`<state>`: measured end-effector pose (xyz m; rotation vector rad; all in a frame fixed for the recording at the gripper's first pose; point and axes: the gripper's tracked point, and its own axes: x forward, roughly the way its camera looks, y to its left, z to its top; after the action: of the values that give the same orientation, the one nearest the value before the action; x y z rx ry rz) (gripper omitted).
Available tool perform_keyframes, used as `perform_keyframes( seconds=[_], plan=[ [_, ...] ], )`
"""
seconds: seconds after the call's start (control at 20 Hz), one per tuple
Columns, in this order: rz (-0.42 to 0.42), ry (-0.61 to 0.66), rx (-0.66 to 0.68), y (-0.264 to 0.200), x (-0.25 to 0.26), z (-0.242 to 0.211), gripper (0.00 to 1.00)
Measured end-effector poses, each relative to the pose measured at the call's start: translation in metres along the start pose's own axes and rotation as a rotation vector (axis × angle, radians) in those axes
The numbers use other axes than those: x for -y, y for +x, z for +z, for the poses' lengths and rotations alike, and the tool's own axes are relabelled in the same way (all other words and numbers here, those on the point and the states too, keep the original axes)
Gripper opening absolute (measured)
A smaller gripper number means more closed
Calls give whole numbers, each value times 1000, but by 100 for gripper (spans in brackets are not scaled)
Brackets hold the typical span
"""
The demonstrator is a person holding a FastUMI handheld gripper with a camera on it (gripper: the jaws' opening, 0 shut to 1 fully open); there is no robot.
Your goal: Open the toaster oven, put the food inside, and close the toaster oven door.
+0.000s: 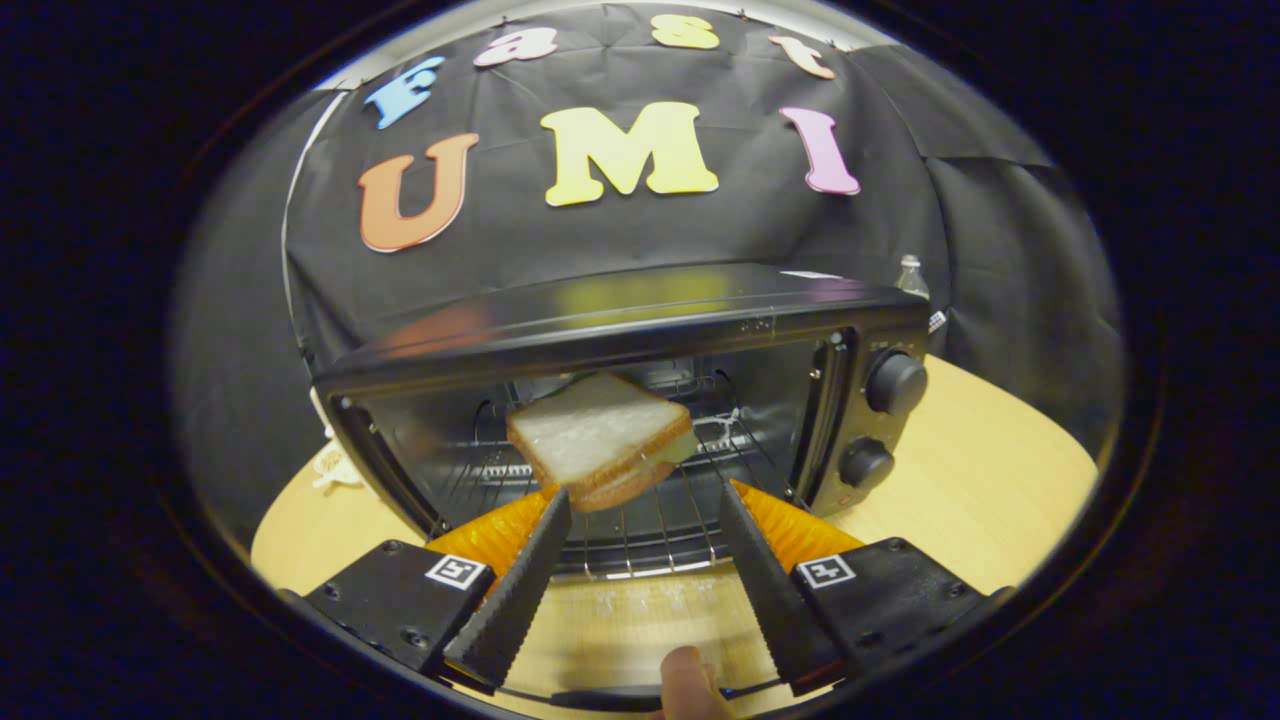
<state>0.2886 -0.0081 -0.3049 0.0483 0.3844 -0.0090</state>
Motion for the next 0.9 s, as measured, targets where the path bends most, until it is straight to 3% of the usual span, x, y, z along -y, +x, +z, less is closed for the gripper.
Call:
perform_keyframes(
  seconds=[0.45, 0.9],
  plan=[
    [89, -20, -29, -75, -11, -53, 98],
    [20, -146, -194, -97, 3, -118, 99]
  ],
)
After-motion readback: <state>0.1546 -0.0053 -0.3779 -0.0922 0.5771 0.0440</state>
